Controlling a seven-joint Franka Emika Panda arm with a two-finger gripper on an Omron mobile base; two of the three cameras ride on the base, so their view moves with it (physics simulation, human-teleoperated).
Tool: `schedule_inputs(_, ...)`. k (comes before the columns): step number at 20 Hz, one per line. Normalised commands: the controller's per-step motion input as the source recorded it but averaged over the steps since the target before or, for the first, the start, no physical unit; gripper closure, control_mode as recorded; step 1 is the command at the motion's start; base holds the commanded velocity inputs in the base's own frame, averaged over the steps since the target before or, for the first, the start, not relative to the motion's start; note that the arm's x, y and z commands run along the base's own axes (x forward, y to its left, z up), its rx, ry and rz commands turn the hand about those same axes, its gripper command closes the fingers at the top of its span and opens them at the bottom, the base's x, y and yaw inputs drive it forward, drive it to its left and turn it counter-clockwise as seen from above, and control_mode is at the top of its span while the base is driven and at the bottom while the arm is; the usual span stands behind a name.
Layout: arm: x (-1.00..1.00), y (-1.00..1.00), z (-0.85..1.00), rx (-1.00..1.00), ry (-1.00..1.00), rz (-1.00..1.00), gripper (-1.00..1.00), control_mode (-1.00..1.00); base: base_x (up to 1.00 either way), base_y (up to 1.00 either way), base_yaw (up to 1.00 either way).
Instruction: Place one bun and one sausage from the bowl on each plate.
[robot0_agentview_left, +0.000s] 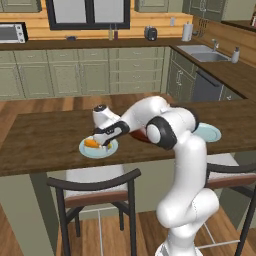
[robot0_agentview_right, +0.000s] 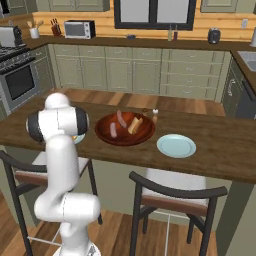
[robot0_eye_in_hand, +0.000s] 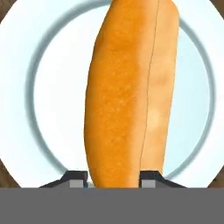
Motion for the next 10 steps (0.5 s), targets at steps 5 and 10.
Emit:
schedule_inputs(5, -0.05, 0.00, 0.37, 0.06, 0.02, 0.07, -1.00, -1.00, 0.00, 0.00, 0.00)
schedule_inputs(10, -0.05, -0.01, 0.98, 0.05, -0.25, 0.10, -1.00, -1.00, 0.00, 0.00, 0.00)
